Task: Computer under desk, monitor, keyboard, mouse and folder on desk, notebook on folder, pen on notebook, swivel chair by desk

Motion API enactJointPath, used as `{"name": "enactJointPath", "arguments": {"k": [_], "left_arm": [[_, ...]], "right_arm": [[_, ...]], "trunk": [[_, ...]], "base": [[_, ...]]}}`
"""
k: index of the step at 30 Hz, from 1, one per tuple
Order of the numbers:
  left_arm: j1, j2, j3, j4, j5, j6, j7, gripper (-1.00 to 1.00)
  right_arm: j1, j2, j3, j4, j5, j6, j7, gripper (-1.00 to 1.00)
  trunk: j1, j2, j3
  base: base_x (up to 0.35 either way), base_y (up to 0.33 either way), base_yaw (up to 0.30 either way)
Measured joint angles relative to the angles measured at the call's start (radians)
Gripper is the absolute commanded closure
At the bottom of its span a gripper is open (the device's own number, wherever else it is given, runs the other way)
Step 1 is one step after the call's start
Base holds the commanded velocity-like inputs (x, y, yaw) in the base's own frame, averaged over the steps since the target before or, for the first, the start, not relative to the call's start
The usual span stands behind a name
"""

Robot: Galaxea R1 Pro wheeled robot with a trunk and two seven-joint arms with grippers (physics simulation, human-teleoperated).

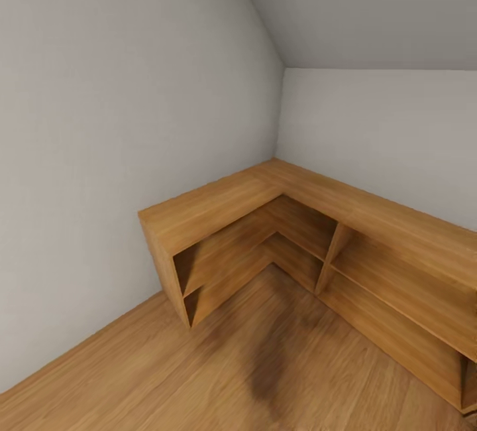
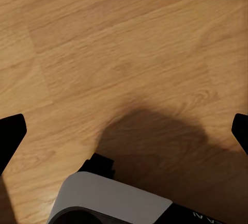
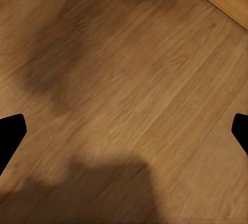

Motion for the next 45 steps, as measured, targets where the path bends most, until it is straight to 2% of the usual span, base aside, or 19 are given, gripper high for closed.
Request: {"name": "enactJointPath", "arguments": {"k": [12, 28, 45], "left_arm": [[0.0, 0.0, 0.0, 0.0, 0.001, 0.002, -0.002, -1.0], [0.0, -0.003, -0.001, 0.0, 0.0, 0.001, -0.002, -1.0], [0.0, -0.003, 0.0, 0.0, 0.001, 0.0, -0.002, -1.0]], "right_arm": [[0.0, -0.006, -0.001, 0.003, -0.002, 0.0, 0.0, -1.0], [0.002, -0.005, 0.0, 0.003, 0.0, 0.0, 0.0, -1.0], [0.002, -0.005, 0.0, 0.003, 0.0, 0.0, 0.0, -1.0]], "trunk": [[0.0, 0.0, 0.002], [0.0, 0.0, 0.013], [0.0, 0.0, 0.024]], "base": [[0.15, 0.018, -0.178], [0.021, 0.009, -0.254], [0.224, 0.004, -0.255]]}}
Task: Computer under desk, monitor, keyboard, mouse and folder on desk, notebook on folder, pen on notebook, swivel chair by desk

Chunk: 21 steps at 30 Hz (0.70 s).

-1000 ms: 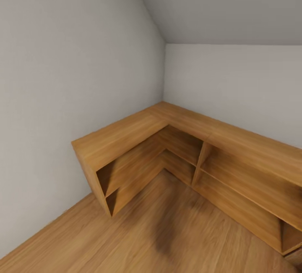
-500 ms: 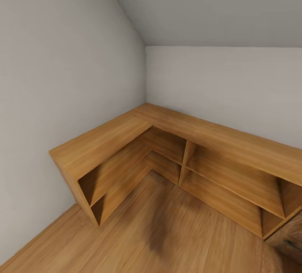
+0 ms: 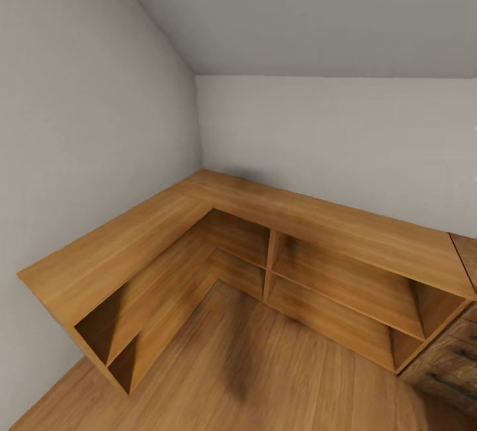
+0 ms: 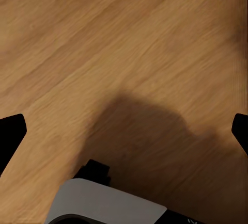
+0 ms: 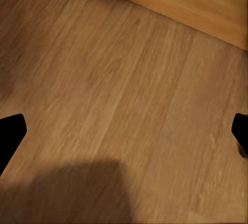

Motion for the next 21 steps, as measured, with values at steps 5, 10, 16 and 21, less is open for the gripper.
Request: {"name": "enactJointPath", "arguments": {"k": [5, 10, 16, 21], "left_arm": [[0.0, 0.0, 0.0, 0.0, 0.0, 0.0, 0.0, -1.0], [0.0, 0.001, 0.001, 0.0, 0.001, 0.002, 0.001, -1.0], [0.0, 0.001, 0.002, 0.0, 0.002, 0.003, 0.002, -1.0], [0.0, 0.002, 0.002, 0.0, 0.003, 0.002, 0.004, -1.0]], "right_arm": [[0.0, 0.0, 0.0, 0.0, 0.0, 0.0, 0.0, -1.0], [0.0, 0.001, 0.0, 0.0, 0.0, 0.0, 0.0, -1.0], [0.0, 0.002, 0.0, 0.0, 0.0, 0.001, 0.0, -1.0], [0.0, 0.003, 0.0, 0.0, 0.0, 0.0, 0.0, -1.0]], "trunk": [[0.0, 0.0, 0.003], [0.0, 0.0, 0.007], [0.0, 0.0, 0.011], [0.0, 0.0, 0.014]], "base": [[0.274, 0.095, -0.255], [0.152, 0.125, -0.255], [0.022, 0.235, -0.255], [0.005, 0.102, -0.258]]}}
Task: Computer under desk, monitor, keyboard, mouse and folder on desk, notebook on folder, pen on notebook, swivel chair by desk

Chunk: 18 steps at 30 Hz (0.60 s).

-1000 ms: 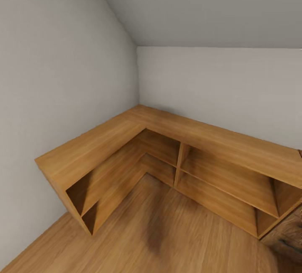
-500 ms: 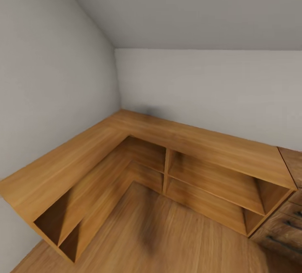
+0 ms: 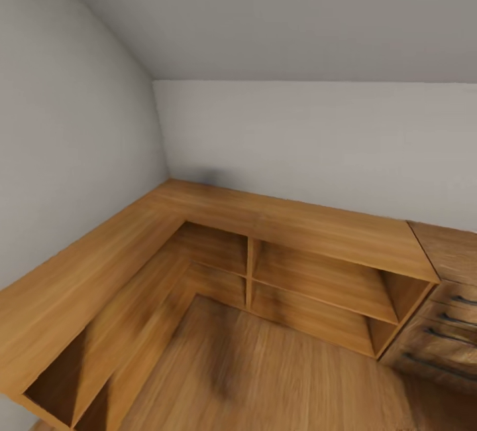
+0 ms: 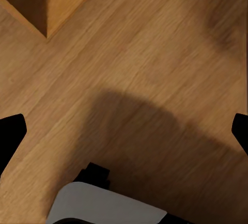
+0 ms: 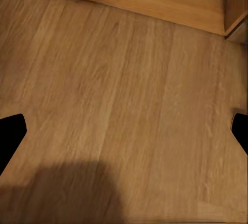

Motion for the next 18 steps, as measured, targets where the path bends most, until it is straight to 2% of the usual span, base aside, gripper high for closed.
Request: {"name": "enactJointPath", "arguments": {"k": [6, 11, 15, 18], "left_arm": [[0.0, 0.0, 0.0, 0.0, -0.002, -0.001, 0.002, -1.0], [0.0, 0.0, 0.0, 0.0, -0.002, -0.002, -0.001, -1.0], [0.0, -0.001, 0.0, 0.0, -0.002, -0.001, -0.002, -1.0], [0.0, 0.0, -0.001, 0.002, -0.002, 0.0, -0.002, -1.0]], "right_arm": [[0.0, 0.0, 0.0, 0.0, 0.0, 0.0, 0.0, -1.0], [0.0, 0.001, 0.0, 0.0, 0.0, 0.001, 0.0, -1.0], [0.0, 0.001, 0.0, 0.0, 0.0, 0.001, 0.0, -1.0], [0.0, 0.002, 0.0, 0.0, -0.001, 0.001, 0.0, -1.0]], "trunk": [[0.0, 0.0, 0.004], [0.0, 0.0, 0.007], [0.0, 0.0, 0.01], [0.0, 0.0, 0.011]], "base": [[0.001, 0.03, -0.266], [0.032, 0.22, -0.271], [0.163, 0.235, -0.277], [0.087, 0.067, -0.288]]}}
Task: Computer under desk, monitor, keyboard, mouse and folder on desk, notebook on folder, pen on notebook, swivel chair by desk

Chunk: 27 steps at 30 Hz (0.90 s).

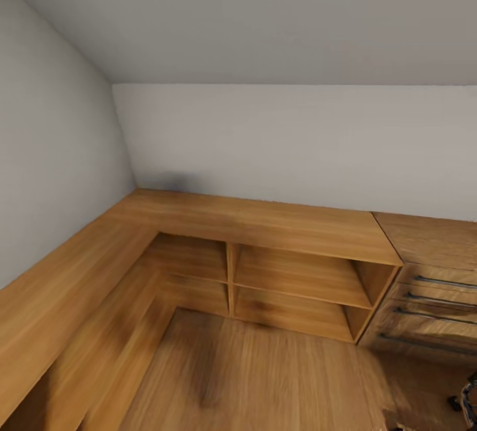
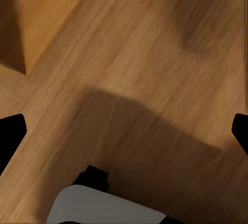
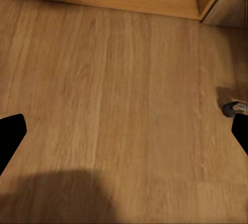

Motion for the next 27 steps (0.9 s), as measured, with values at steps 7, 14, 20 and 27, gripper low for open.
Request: {"name": "enactJointPath", "arguments": {"k": [7, 14, 20, 27], "left_arm": [[0.0, 0.0, 0.0, 0.001, 0.001, 0.0, 0.0, -1.0], [0.0, 0.0, 0.001, 0.001, 0.001, 0.0, 0.0, -1.0], [0.0, -0.001, 0.001, 0.001, 0.0, 0.0, -0.001, -1.0], [0.0, -0.001, -0.001, 0.009, 0.0, 0.001, -0.001, -1.0]], "right_arm": [[0.0, 0.001, 0.0, 0.0, -0.002, 0.001, 0.0, -1.0], [0.0, 0.002, 0.0, 0.0, -0.002, 0.001, 0.0, -1.0], [0.0, 0.002, 0.0, 0.0, -0.002, 0.001, 0.0, -1.0], [0.0, 0.002, -0.001, -0.001, -0.002, 0.003, -0.002, -1.0]], "trunk": [[0.0, 0.0, 0.001], [0.0, 0.0, 0.0], [0.0, 0.0, -0.005], [0.0, 0.0, -0.014]], "base": [[0.017, 0.013, -0.295], [0.002, 0.002, -0.284], [0.0, 0.0, -0.223], [0.0, 0.0, -0.139]]}}
